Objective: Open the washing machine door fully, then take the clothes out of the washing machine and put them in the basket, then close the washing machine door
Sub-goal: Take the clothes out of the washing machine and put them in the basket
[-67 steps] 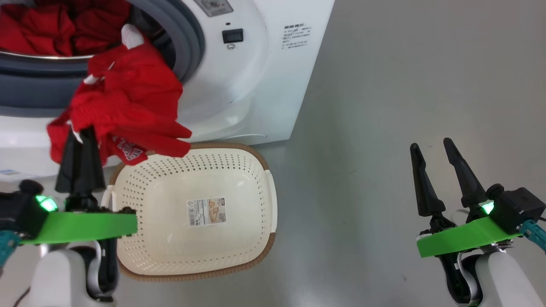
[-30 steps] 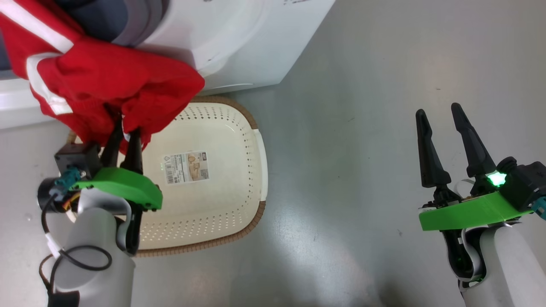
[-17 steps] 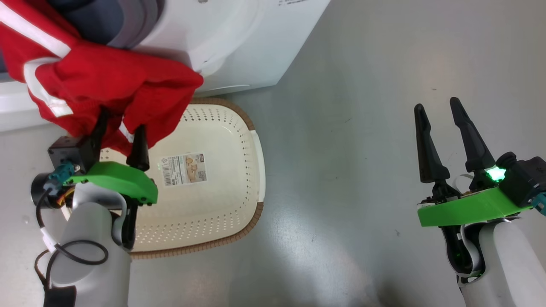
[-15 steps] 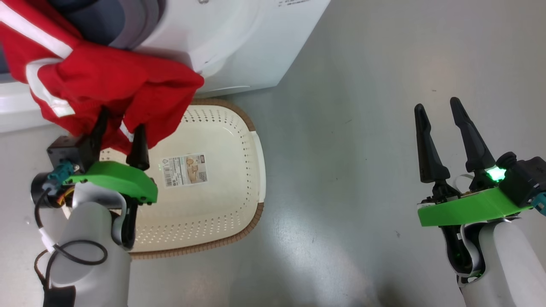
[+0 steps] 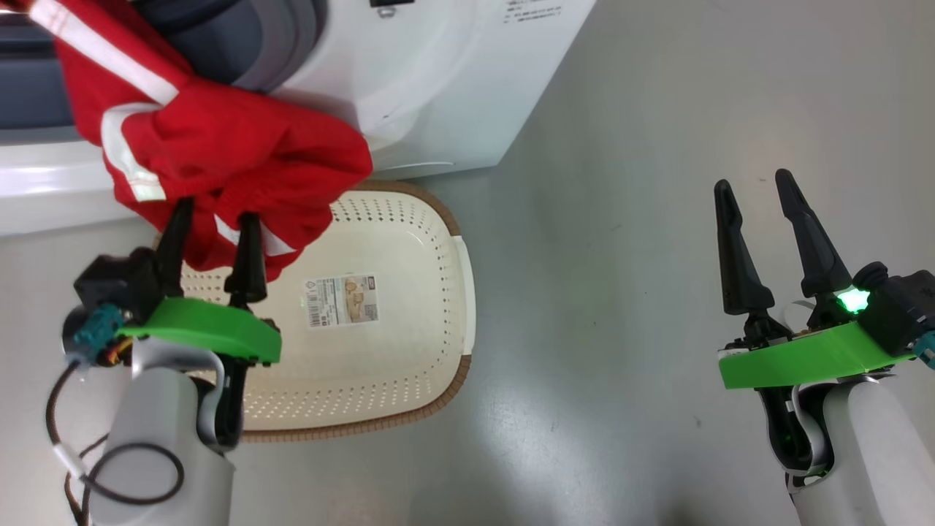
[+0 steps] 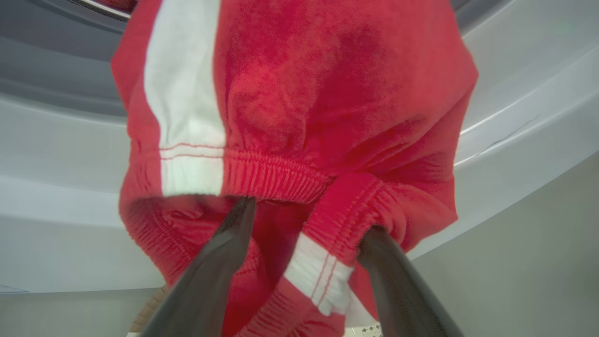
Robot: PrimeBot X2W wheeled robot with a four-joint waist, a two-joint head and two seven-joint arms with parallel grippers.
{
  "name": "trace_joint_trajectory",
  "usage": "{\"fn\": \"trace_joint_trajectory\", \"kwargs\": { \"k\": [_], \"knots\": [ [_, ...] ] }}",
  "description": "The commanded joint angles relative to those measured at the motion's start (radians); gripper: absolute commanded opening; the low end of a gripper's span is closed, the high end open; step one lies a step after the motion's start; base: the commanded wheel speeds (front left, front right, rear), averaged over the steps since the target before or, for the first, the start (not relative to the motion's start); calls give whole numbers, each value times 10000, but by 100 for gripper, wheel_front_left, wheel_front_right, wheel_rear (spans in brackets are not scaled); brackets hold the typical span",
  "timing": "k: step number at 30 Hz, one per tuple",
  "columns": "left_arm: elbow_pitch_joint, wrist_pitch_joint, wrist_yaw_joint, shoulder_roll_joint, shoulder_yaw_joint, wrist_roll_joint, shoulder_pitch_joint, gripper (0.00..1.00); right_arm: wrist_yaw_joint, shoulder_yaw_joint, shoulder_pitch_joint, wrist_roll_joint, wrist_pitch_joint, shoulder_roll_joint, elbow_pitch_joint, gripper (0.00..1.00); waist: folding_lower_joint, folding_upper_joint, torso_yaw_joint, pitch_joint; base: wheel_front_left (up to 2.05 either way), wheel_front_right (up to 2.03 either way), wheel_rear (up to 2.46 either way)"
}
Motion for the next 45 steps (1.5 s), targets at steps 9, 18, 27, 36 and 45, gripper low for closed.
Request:
{"fn": "trace_joint_trajectory", "kwargs": {
  "k": [9,18,27,36,45],
  "knots": [
    [-1728,-49,-54,262,13,-361,1386,100,48,114,409,-119,-63,-138,-181,100,0,0,298,-344,0,0,0],
    [-2983,-49,43,262,-125,-512,2240,100,48,145,518,-111,-63,-177,-133,100,0,0,423,-566,0,0,0],
    [-3872,-49,317,262,-253,-539,3013,100,48,137,602,-96,-63,-212,-151,100,0,0,487,-689,0,0,0],
    [-4503,-49,479,262,-497,-749,3868,100,48,140,664,-86,-63,-256,-145,100,0,0,562,-784,0,0,0],
    [-5159,-49,746,262,-619,-1004,4401,100,48,108,763,-97,-63,-297,-115,100,0,0,601,-902,0,0,0]
  ]
}}
